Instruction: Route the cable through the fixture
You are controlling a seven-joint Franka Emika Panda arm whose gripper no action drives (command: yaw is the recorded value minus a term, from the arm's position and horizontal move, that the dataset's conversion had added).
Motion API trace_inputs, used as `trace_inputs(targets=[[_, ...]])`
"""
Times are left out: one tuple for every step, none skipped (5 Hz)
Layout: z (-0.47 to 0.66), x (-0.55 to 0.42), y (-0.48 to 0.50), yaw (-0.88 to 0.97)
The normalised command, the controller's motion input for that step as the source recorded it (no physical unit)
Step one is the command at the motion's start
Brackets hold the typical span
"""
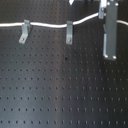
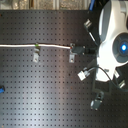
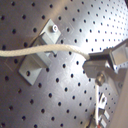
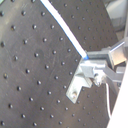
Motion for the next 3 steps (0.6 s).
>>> trace_inputs(targets=[[-0.30,-0.097,-0.022,0.78],[-0.27,-0.106,-0.044,0.82],[0.00,0.000,-0.100,0.43]])
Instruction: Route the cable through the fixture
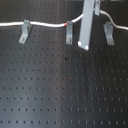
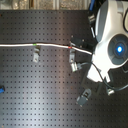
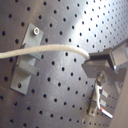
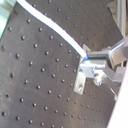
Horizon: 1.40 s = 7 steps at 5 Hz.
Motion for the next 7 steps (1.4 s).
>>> trace_inputs(targets=[[0.00,0.080,-0.291,0.00],[0.00,0.057,-0.233,-0.08],[0.00,0.000,0.000,0.02],[0.00,-0.098,0.048,0.85],[0.00,-0.079,0.034,0.92],[0.00,-0.070,-0.004,0.91],[0.01,-0.084,-0.063,0.87]])
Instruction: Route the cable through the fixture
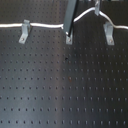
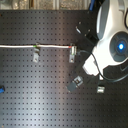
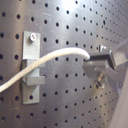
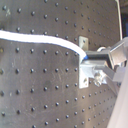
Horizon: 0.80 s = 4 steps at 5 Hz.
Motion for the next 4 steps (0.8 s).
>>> trace_inputs(targets=[[0.03,-0.178,-0.205,0.52],[0.01,-0.121,-0.351,0.00],[0.00,-0.118,-0.296,-0.13],[0.00,-0.084,-0.182,0.00]])
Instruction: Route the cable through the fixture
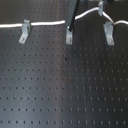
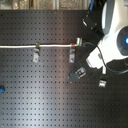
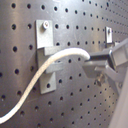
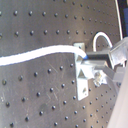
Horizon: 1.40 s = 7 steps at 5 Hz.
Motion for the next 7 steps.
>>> trace_inputs(targets=[[0.00,-0.014,-0.010,0.05],[0.17,-0.009,-0.008,0.10],[0.29,-0.057,-0.140,0.00],[0.32,-0.081,-0.134,-0.01],[0.28,-0.037,-0.084,0.00],[0.04,0.056,0.041,0.15],[0.00,0.310,0.212,0.37]])
